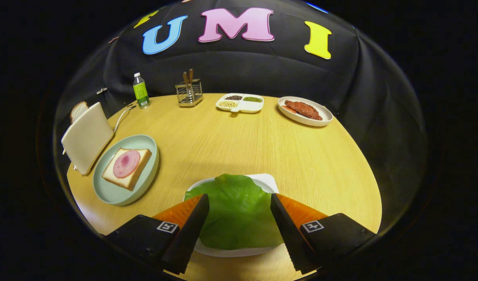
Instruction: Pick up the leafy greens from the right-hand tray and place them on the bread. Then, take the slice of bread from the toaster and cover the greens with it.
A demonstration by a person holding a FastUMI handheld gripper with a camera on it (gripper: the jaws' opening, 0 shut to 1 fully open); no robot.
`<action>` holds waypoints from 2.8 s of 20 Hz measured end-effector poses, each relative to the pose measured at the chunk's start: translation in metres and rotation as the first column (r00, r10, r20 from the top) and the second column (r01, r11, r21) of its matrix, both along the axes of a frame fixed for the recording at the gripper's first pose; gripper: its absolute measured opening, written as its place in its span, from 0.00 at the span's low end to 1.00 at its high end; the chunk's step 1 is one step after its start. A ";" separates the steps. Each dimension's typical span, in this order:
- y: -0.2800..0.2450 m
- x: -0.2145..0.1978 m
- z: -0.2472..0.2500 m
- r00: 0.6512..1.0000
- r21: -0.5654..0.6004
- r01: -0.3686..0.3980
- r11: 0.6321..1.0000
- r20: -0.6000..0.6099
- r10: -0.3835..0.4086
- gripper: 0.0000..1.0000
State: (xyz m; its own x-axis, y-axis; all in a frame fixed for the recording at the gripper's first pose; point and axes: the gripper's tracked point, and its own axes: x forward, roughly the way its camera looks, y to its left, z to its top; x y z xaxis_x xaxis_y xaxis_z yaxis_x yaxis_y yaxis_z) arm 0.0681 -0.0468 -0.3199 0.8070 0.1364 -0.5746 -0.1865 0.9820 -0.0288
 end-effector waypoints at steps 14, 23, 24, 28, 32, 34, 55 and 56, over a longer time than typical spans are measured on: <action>0.014 -0.004 -0.006 0.999 -0.020 -0.036 0.999 0.011 0.037 0.20; 0.016 -0.002 0.010 0.997 0.051 -0.028 0.998 -0.068 0.031 0.07; 0.017 -0.001 0.018 0.998 0.051 -0.023 0.998 -0.061 0.026 0.07; 0.024 0.002 0.066 1.000 0.046 -0.016 0.999 -0.006 0.016 0.07; 0.052 -0.001 0.114 0.997 0.032 -0.054 0.998 0.051 0.052 0.06; 0.077 -0.006 0.130 0.995 0.029 -0.085 0.996 0.062 0.083 0.07; 0.258 0.000 0.100 0.959 -0.049 -0.283 0.958 0.015 0.284 0.09; 0.260 0.001 0.097 0.958 -0.052 -0.287 0.956 0.011 0.288 0.11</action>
State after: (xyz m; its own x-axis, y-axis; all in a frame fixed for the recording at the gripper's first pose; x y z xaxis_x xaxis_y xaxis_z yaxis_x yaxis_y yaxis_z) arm 0.0691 0.2130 -0.2232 0.7484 0.3360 -0.5719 -0.4598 0.8842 -0.0822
